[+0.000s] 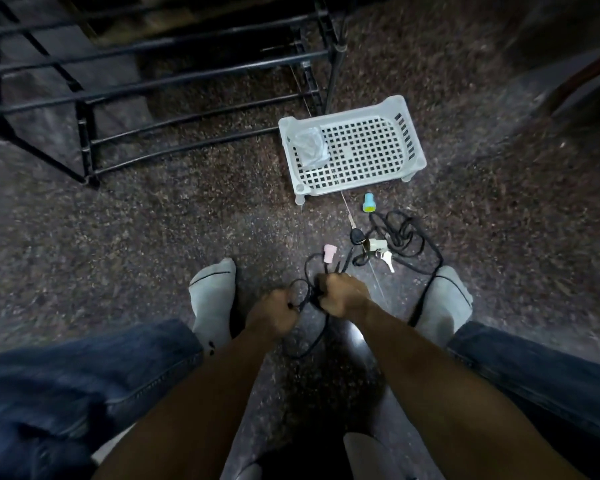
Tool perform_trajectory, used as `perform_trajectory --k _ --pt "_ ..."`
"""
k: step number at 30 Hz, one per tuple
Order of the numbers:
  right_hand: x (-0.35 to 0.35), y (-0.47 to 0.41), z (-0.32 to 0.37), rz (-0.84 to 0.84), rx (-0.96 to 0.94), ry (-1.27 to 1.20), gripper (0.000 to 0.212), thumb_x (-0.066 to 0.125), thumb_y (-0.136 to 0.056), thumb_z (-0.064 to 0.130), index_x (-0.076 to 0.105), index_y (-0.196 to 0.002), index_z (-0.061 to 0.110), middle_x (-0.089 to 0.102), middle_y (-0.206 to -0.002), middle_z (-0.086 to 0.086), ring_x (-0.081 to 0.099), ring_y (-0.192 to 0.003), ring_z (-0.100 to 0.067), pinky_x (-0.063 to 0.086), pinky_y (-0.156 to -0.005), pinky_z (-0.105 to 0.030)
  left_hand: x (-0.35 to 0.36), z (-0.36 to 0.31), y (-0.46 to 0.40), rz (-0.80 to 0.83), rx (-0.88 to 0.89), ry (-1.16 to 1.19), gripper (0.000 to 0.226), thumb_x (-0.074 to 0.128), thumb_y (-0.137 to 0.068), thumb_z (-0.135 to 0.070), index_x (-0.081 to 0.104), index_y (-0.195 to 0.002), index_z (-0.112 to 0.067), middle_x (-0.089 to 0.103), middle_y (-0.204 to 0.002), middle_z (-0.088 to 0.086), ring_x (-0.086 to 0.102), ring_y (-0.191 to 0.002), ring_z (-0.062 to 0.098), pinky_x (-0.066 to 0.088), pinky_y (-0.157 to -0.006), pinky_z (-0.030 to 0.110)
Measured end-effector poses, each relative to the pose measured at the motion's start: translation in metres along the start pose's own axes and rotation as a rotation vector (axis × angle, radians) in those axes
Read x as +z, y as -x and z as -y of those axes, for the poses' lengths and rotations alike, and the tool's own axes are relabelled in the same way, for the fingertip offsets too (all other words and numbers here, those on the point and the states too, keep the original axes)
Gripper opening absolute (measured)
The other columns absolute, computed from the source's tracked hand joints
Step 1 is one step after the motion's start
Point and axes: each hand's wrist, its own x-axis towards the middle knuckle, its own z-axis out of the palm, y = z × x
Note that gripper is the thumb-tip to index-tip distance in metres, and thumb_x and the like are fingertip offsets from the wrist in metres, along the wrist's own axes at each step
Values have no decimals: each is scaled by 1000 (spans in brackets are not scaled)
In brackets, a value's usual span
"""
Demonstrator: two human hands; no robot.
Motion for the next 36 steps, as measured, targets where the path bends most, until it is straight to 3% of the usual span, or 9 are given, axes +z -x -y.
perform_trajectory --k 5,11,14,17,20,24,31,34,36 --pt "-29 31 5 31 78 -488 20 67 -76 7 59 -61 17 60 -67 -5 60 -65 -21 54 -63 -32 -9 -25 23 21 249 162 43 51 -86 -14 59 -127 -22 66 -120 6 61 -109 23 49 -95 38" --pt "-90 77 20 7 -22 -701 26 67 -85 5 52 -65 14 52 -49 -3 47 -36 -9 38 -37 -18 -10 -61 55 86 332 519 20 60 -85 12 63 -85 -8 66 -62 -10 56 -55 0 45 -59 18" --pt "-114 89 20 -127 -42 -744 31 70 -85 4 52 -61 13 52 -41 4 43 -32 -5 32 -33 -14 -23 -64 70 34 319 488 20 55 -96 -4 62 -79 -12 62 -52 -7 55 -47 6 47 -59 31" --pt "-135 92 10 -317 -21 -731 36 68 -83 -4 48 -58 12 47 -35 11 44 -36 2 37 -40 -11 -48 -58 84 -36 216 527 24 56 -97 -13 60 -118 -1 59 -54 3 56 -42 13 53 -51 31" --pt "-143 87 -7 -490 62 -661 34 71 -79 7 50 -53 16 54 -51 2 55 -52 -16 47 -56 -30 -80 -58 101 -195 174 657 44 61 -95 -12 48 -134 3 58 -63 6 54 -45 12 49 -45 27" --pt "-151 108 -13 -535 169 -491 31 70 -82 18 55 -56 11 55 -59 -5 56 -63 -21 40 -60 -26 -123 -65 112 -396 168 826 27 62 -93 -7 59 -119 0 65 -97 5 62 -80 11 54 -45 26" --pt "-149 129 -1 -376 275 -41 15 58 -86 27 65 -88 14 66 -100 -12 66 -93 -29 52 -75 -32 -188 -105 157 -302 364 331 20 68 -90 -22 67 -98 -3 62 -59 4 48 -33 7 41 -34 20" --pt "-154 127 14 -384 118 -158 10 65 -82 27 62 -81 18 65 -89 -4 66 -93 -27 48 -73 -28 -207 -133 180 -280 512 82 19 69 -89 -20 64 -72 -15 60 -60 6 47 -37 12 40 -38 21" --pt "-164 127 31 -414 -63 -408 28 75 -82 21 66 -109 19 66 -111 -3 64 -96 -20 51 -82 -29 -216 -149 191 -267 607 -51 14 71 -87 -16 67 -74 -22 63 -69 8 52 -52 16 45 -50 28"
